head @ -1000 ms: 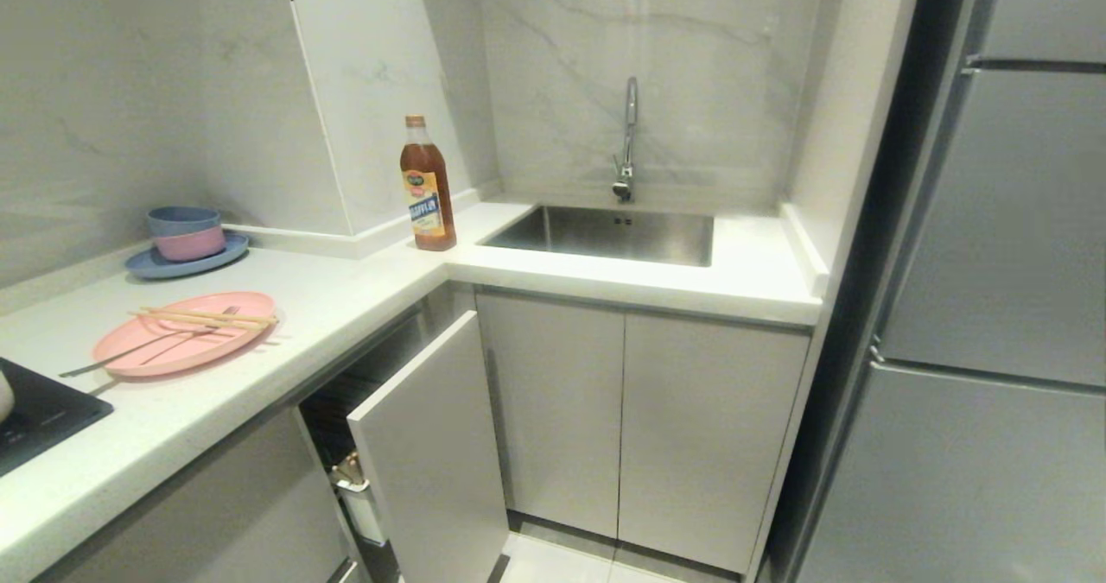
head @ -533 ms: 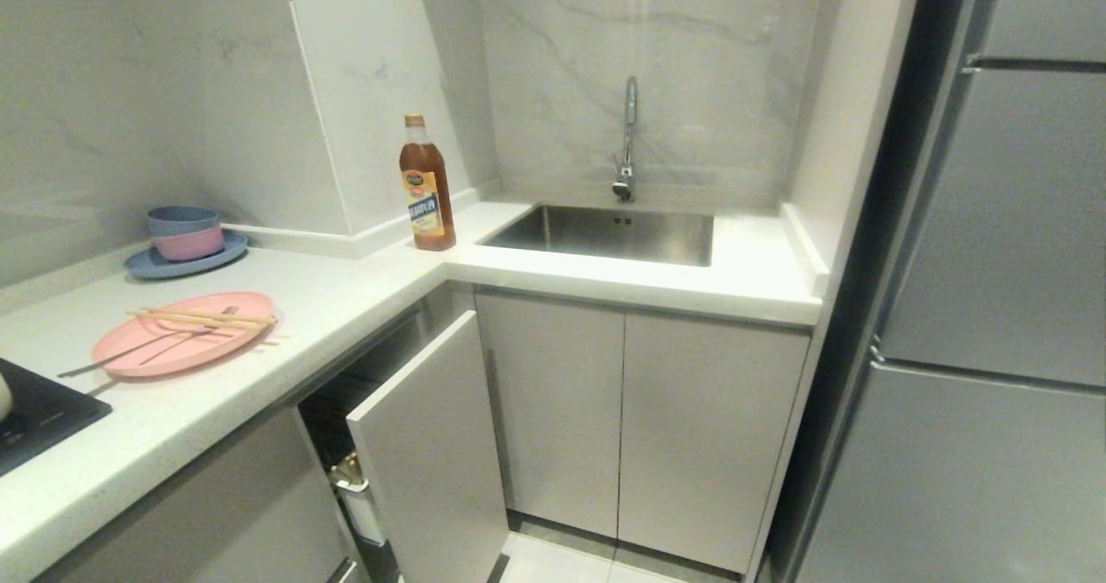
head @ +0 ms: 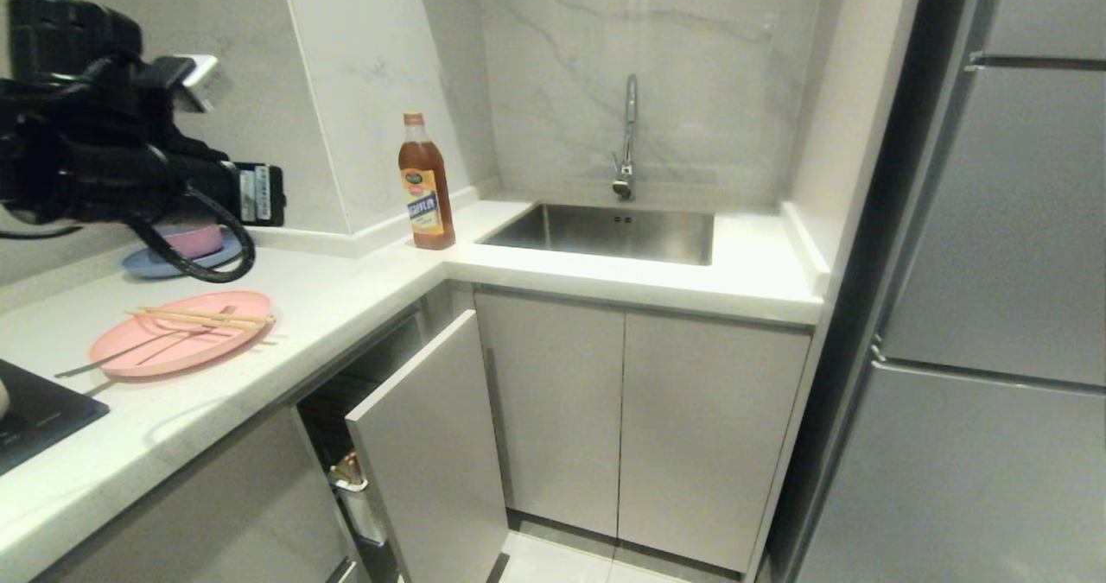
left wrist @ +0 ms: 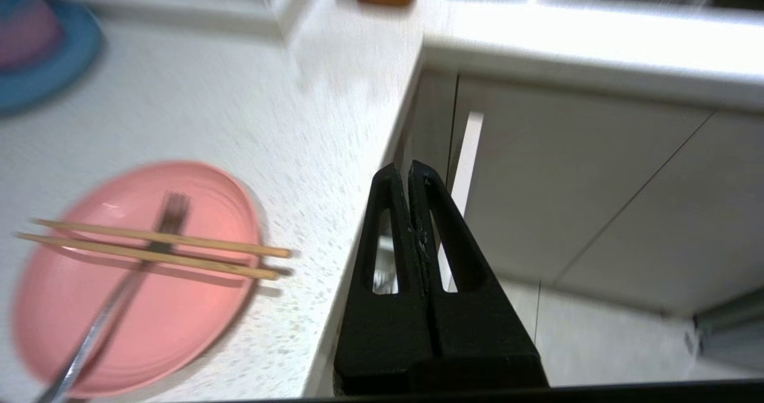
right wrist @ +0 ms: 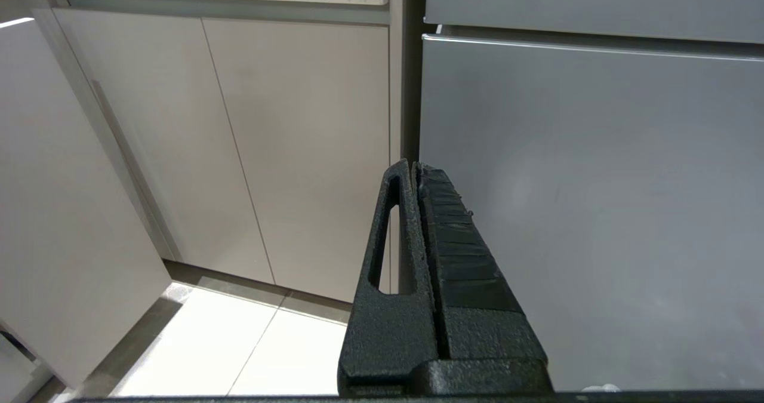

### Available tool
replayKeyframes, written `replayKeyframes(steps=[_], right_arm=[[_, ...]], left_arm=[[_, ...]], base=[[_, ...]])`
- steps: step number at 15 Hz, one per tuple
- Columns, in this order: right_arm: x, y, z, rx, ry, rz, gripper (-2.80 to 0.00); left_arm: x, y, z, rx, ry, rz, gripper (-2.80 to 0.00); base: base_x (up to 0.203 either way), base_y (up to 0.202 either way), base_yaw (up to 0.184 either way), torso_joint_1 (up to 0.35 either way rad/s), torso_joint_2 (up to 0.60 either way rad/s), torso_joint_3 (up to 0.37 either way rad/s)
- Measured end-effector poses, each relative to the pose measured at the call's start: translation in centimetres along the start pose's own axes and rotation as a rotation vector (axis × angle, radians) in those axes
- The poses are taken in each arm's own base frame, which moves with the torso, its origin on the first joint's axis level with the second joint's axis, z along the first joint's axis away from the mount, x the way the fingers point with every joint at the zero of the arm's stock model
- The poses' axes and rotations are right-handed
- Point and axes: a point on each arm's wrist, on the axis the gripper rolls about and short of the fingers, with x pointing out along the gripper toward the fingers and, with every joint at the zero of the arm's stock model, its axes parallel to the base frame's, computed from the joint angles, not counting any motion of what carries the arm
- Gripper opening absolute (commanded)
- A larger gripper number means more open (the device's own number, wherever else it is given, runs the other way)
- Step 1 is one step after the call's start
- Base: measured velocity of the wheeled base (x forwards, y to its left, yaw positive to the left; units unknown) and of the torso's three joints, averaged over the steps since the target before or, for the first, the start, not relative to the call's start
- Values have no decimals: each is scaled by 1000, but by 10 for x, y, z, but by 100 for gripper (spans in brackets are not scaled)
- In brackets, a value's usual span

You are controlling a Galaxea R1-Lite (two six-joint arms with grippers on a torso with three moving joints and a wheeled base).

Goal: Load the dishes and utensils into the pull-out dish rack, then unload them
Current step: Open the cupboard

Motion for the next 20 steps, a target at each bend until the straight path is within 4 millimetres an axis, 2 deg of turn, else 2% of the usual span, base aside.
replayKeyframes(steps=[3,9,14,20], right_arm=[[0,0,0,0,0,0,-280],[0,0,0,0,0,0,-280],[0,0,0,0,0,0,-280],[0,0,0,0,0,0,-280]], left_arm=[[45,-13,-17,40,204,38,-280],[112,-31,-49,102,365,135,-280],[144,-55,-75,152,455,98,-280],[174,-60,-97,165,518,97,-280]], base=[[0,0,0,0,0,0],[0,0,0,0,0,0],[0,0,0,0,0,0],[0,0,0,0,0,0]])
